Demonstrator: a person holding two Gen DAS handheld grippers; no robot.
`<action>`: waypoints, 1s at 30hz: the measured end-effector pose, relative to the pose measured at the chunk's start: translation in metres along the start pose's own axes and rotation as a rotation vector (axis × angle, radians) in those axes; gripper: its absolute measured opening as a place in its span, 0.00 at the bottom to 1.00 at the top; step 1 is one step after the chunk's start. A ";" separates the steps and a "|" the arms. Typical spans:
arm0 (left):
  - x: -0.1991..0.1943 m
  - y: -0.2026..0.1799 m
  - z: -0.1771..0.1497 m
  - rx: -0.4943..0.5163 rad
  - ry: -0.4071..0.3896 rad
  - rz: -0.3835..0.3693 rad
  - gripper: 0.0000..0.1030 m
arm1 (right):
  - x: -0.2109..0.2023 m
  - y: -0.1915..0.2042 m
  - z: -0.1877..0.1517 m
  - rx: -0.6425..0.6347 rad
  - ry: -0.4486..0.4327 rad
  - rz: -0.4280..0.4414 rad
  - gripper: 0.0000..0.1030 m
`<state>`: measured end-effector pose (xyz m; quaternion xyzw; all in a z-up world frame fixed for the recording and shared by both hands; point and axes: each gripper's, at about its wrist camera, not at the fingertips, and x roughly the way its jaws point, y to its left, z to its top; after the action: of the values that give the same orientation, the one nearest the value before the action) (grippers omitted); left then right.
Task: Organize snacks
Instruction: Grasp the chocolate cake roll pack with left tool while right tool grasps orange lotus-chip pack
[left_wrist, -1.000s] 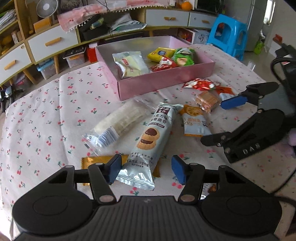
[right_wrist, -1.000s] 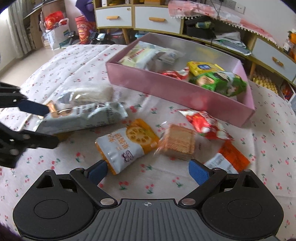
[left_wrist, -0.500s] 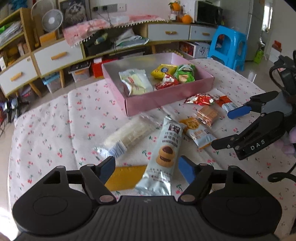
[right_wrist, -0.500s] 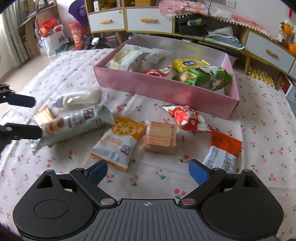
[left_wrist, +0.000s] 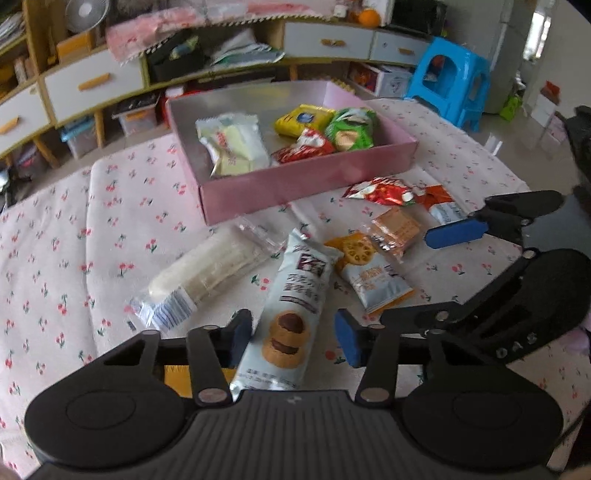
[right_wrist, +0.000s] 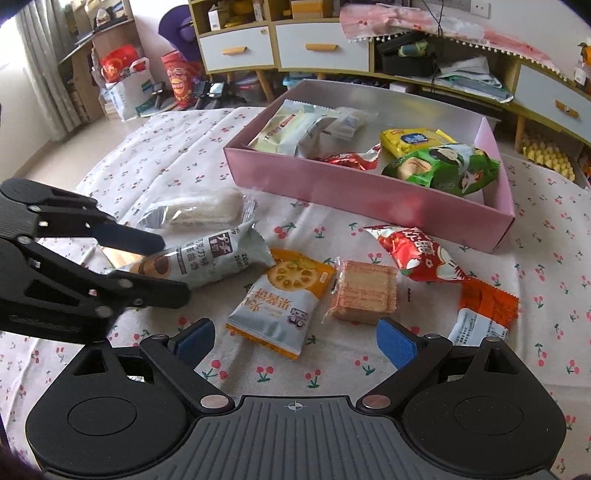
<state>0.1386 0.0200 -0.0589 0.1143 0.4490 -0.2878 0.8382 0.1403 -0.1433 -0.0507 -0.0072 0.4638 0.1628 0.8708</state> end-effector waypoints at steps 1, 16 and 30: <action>0.002 0.002 -0.001 -0.018 0.010 0.005 0.32 | 0.001 0.000 0.000 0.003 0.004 0.007 0.91; -0.024 0.038 -0.005 -0.300 -0.005 0.051 0.26 | 0.021 0.009 0.013 0.100 0.028 0.024 0.65; -0.030 0.039 -0.008 -0.294 -0.004 0.088 0.25 | 0.019 0.019 0.013 0.037 0.013 -0.054 0.37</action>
<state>0.1434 0.0668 -0.0420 0.0096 0.4791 -0.1821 0.8586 0.1548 -0.1178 -0.0557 -0.0048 0.4719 0.1304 0.8720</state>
